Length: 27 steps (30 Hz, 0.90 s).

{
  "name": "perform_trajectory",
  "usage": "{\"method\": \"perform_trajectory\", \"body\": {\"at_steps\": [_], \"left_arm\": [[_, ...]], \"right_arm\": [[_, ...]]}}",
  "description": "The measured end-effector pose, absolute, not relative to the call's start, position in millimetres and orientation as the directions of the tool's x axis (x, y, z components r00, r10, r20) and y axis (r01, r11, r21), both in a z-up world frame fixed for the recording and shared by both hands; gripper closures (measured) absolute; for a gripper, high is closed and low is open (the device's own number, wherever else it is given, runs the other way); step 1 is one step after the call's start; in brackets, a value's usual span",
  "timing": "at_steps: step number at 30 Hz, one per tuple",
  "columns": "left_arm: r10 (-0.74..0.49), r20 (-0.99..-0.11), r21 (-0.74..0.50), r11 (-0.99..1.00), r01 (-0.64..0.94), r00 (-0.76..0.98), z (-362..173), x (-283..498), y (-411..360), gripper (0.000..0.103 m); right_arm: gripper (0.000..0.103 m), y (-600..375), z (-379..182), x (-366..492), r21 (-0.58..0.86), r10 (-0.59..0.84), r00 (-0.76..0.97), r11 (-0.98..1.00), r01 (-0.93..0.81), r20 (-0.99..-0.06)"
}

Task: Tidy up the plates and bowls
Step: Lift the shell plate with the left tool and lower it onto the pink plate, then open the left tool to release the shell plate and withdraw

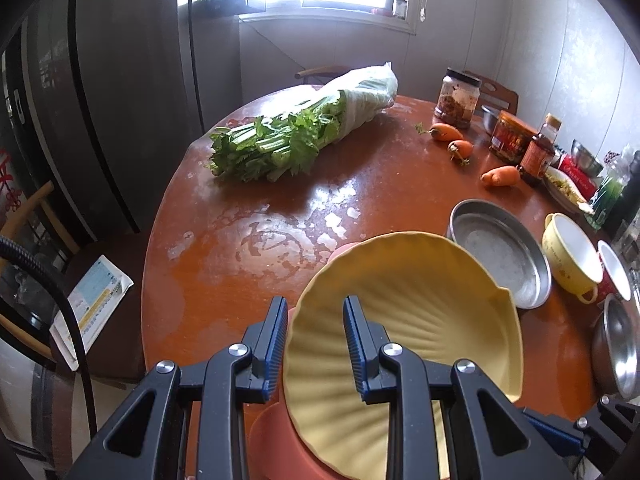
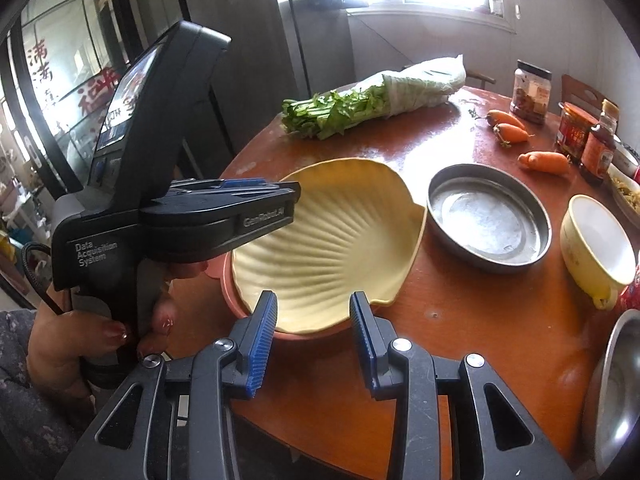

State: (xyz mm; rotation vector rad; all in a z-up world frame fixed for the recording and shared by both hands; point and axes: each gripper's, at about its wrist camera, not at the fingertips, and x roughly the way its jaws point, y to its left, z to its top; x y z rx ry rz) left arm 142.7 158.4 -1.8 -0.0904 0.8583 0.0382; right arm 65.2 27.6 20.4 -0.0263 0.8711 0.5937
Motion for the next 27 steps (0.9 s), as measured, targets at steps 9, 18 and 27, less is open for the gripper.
{"method": "perform_trajectory", "body": {"at_steps": [9, 18, 27], "left_arm": [[-0.019, -0.734, -0.068, 0.997, -0.045, 0.679, 12, 131, 149, 0.059], [-0.04, -0.717, -0.077, 0.997, -0.022, 0.696, 27, 117, 136, 0.051], [-0.064, -0.722, -0.074, 0.997, 0.015, 0.689, 31, 111, 111, 0.049]], "right_arm": [[0.061, 13, 27, 65, 0.22, 0.475, 0.513, 0.85, -0.479, -0.715], [0.061, -19, 37, 70, 0.228, 0.452, 0.56, 0.876, -0.425, -0.694], [0.061, -52, 43, 87, 0.228, 0.422, 0.593, 0.898, -0.376, -0.686]]}}
